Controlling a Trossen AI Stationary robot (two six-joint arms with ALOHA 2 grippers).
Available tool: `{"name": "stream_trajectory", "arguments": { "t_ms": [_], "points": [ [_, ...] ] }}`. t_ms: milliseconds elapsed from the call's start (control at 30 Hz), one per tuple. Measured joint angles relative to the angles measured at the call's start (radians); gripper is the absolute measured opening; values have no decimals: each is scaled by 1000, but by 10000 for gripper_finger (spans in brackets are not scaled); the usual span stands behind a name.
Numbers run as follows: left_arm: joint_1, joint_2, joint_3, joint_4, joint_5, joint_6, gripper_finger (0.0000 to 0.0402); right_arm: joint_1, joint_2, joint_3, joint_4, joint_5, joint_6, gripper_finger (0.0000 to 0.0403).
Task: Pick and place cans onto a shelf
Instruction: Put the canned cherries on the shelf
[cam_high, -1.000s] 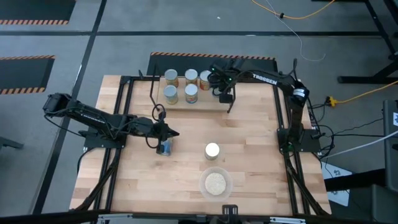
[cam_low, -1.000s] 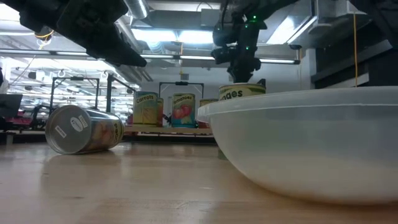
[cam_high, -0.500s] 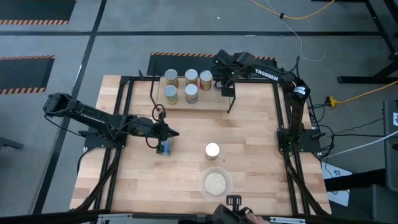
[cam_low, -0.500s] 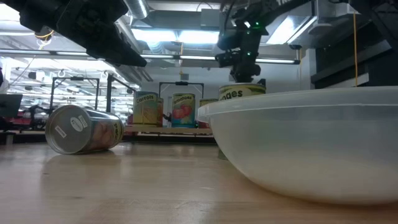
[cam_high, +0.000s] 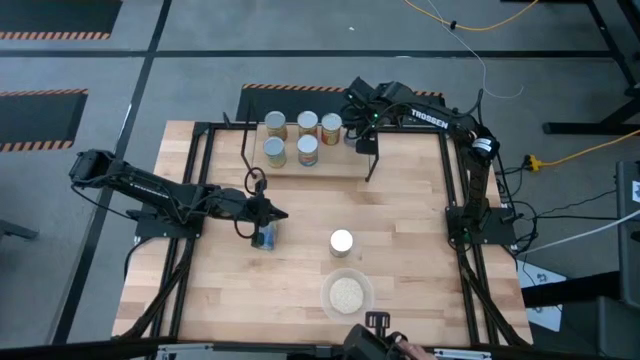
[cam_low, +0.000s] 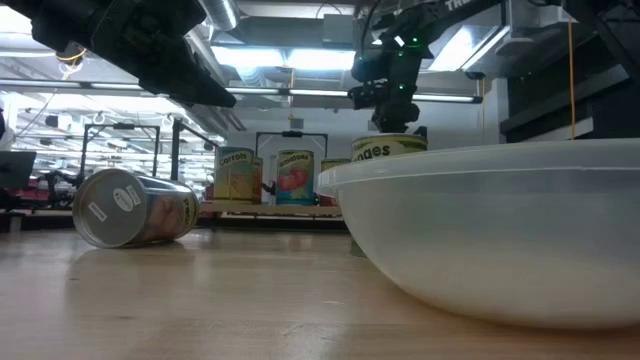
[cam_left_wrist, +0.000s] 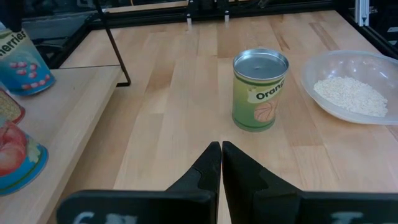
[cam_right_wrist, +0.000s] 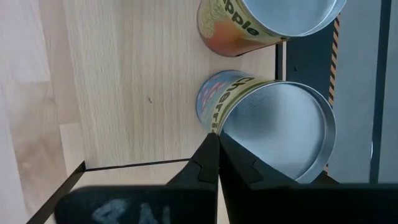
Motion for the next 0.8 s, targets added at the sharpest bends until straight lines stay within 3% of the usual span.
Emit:
{"name": "stream_trajectory", "arguments": {
  "t_ms": [400, 800],
  "points": [
    [0, 0, 0, 0, 0, 0, 9, 0, 0, 0, 5, 0, 2, 9],
    [0, 0, 0, 0, 0, 0, 9, 0, 0, 0, 6, 0, 2, 42]
  ]
}}
